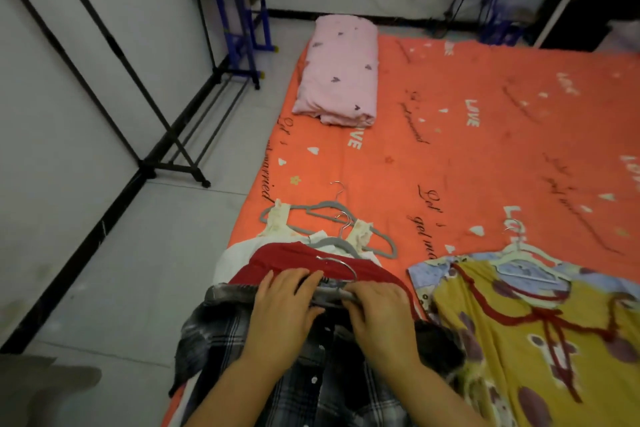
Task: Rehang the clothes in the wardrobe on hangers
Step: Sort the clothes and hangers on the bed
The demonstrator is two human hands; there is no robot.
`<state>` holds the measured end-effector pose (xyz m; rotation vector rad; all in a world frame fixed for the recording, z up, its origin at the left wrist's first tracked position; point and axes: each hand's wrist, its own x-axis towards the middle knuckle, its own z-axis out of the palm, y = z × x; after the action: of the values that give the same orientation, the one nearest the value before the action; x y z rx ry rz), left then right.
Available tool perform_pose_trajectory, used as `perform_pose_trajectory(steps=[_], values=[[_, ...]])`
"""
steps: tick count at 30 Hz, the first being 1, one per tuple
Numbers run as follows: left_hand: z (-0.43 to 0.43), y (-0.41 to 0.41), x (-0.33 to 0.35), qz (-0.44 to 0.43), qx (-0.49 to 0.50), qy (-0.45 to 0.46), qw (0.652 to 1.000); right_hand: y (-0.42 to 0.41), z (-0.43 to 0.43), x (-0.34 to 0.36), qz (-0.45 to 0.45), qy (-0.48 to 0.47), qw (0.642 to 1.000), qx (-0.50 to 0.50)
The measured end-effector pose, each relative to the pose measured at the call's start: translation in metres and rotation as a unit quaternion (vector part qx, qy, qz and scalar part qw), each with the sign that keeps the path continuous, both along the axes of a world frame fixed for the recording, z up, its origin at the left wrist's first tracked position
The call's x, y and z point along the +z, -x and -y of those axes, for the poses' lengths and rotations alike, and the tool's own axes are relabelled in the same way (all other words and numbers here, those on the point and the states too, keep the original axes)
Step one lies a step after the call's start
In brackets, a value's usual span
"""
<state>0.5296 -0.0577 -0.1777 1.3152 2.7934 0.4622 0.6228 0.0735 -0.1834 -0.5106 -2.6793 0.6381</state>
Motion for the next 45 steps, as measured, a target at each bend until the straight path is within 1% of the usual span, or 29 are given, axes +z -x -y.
perform_pose_trajectory(steps=[3,7,11,16,23,29,33,37,40,45], values=[[0.023,-0.025,0.023,-0.040,-0.001,-0.066,0.997,-0.031,0.025,0.034,-0.033,-0.016,0.999,0.003],[0.051,-0.058,0.046,-0.024,-0.018,-0.132,0.991,-0.077,0.059,0.065,-0.067,-0.027,0.997,-0.020],[0.077,-0.098,0.072,-0.032,-0.098,-0.195,0.975,-0.133,0.099,0.088,-0.093,-0.050,0.992,-0.067],[0.105,-0.156,0.110,-0.005,-0.181,-0.242,0.953,-0.207,0.144,0.117,-0.132,-0.070,0.980,-0.132],[0.091,-0.259,0.164,-0.005,-0.294,-0.313,0.903,-0.325,0.163,0.159,-0.187,-0.076,0.943,-0.266],[0.066,-0.362,0.183,0.018,-0.358,-0.340,0.869,-0.440,0.160,0.171,-0.195,-0.142,0.900,-0.364],[0.047,-0.448,0.181,0.026,-0.388,-0.348,0.853,-0.532,0.154,0.166,-0.177,-0.170,0.877,-0.414],[0.028,-0.546,0.174,0.048,-0.405,-0.345,0.846,-0.630,0.145,0.165,-0.133,-0.197,0.860,-0.452],[0.012,-0.615,0.171,0.059,-0.415,-0.355,0.836,-0.701,0.132,0.165,-0.116,-0.211,0.848,-0.472],[-0.022,-0.698,0.168,0.088,-0.408,-0.360,0.834,-0.783,0.100,0.168,-0.112,-0.204,0.837,-0.496]])
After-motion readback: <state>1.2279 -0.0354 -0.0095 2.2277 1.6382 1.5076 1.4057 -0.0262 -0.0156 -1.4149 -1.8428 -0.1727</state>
